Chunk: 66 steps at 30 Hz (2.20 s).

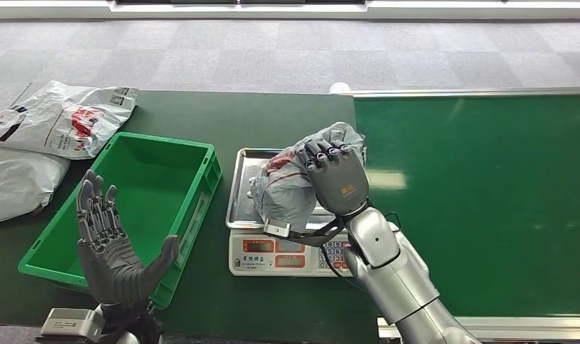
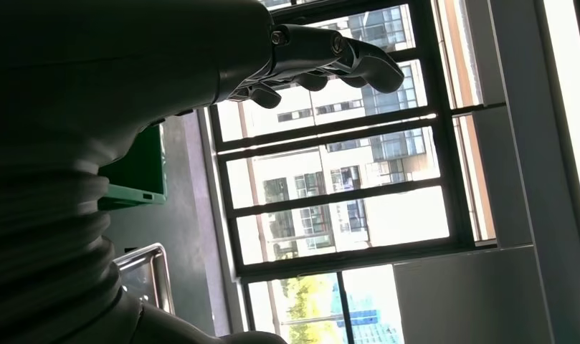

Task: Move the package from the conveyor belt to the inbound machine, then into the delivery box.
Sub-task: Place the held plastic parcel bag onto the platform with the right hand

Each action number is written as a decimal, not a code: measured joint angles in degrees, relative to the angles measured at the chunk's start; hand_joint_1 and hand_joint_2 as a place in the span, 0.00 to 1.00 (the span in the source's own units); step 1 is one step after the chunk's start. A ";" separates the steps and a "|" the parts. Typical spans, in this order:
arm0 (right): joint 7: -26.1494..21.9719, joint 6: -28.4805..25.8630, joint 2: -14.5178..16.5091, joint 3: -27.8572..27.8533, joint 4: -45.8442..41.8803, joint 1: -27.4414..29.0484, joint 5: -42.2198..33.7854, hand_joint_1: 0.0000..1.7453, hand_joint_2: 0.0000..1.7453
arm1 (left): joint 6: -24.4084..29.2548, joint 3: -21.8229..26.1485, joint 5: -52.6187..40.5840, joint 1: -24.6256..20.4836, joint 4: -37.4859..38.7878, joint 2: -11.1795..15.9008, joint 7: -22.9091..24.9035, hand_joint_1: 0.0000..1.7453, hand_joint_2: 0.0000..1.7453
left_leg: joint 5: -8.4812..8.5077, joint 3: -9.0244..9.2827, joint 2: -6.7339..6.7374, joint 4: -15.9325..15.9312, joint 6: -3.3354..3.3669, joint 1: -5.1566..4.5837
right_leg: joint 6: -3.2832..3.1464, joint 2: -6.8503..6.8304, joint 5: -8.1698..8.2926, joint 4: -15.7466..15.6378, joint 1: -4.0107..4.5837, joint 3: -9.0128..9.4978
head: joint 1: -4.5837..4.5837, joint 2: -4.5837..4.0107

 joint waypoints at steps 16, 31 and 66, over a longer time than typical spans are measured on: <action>13.46 0.02 -1.99 3.40 1.39 -5.18 -0.05 0.00 0.00 | 2.94 -0.16 0.78 1.02 -1.14 0.97 0.00 0.00 1.00 | 0.00 0.00 0.00 0.00 0.00 0.00 | 0.00 0.01 0.00 0.00 0.00 -0.01 | 0.00 0.00; 10.91 6.67 -1.89 -1.71 8.12 -6.93 -8.76 0.00 0.00 | 3.19 -0.46 0.81 1.74 -1.57 1.79 0.00 0.00 1.00 | 0.00 0.01 0.00 0.01 0.00 0.00 | 0.00 0.00 0.00 0.00 0.00 -0.02 | 0.00 0.00; -26.35 -0.13 14.15 -41.13 -31.11 8.07 -14.90 0.00 0.00 | 6.22 -6.06 2.83 -0.13 2.01 3.55 0.00 0.00 1.00 | 0.00 -0.12 0.04 0.03 0.00 0.00 | -0.01 0.06 0.02 -0.01 0.01 -0.18 | 0.00 0.00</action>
